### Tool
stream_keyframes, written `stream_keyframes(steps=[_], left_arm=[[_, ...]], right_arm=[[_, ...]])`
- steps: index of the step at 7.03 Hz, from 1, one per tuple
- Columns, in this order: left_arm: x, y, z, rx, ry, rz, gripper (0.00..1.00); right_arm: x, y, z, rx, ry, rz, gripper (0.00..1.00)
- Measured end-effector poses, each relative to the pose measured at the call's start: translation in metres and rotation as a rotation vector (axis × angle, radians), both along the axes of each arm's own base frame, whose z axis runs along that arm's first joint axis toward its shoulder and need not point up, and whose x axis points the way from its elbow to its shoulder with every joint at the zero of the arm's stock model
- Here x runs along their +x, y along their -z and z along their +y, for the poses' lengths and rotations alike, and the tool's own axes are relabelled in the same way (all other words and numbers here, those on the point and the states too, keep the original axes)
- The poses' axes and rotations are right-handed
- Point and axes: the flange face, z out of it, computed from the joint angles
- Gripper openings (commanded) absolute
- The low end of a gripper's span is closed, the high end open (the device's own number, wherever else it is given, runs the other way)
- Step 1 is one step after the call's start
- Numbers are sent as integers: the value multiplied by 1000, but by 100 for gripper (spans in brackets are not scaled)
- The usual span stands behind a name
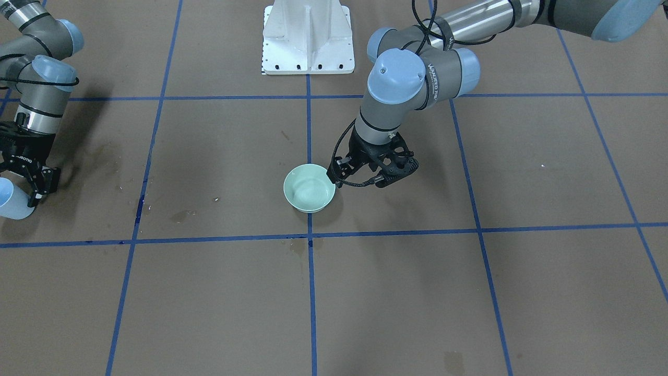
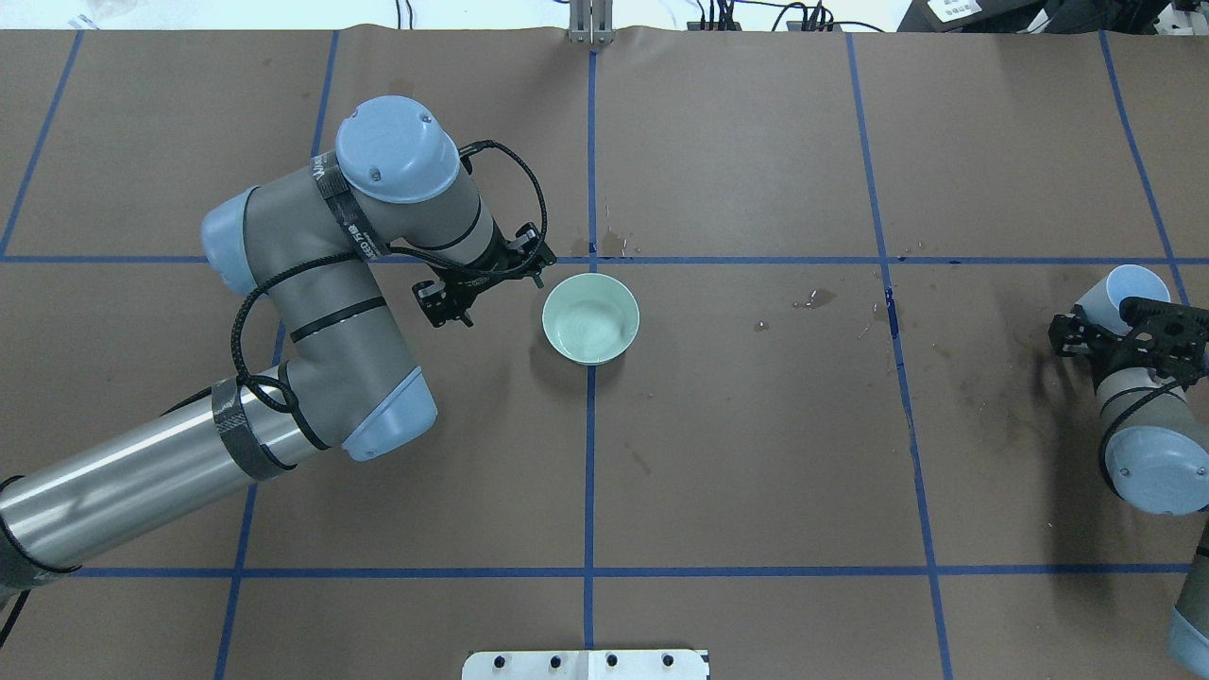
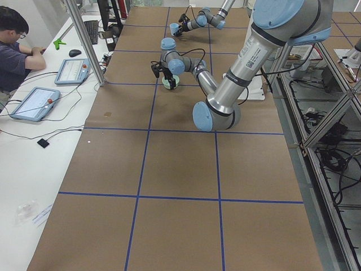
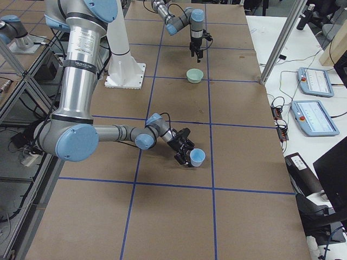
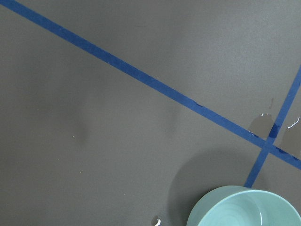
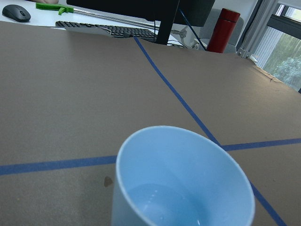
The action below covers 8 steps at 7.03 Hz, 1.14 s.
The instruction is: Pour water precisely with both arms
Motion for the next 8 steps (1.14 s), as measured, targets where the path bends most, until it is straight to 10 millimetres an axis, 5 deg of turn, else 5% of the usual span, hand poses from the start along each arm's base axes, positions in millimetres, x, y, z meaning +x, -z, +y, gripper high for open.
stream_keyframes(steps=[5, 6, 8], left_arm=[[1, -1, 0, -2, 0, -2, 100], [1, -1, 0, -3, 0, -2, 100], [1, -1, 0, -3, 0, -2, 100]], right_arm=[[-1, 0, -15, -1, -20, -2, 98], [-6, 0, -20, -1, -22, -2, 87], [-9, 2, -26, 1, -23, 1, 19]])
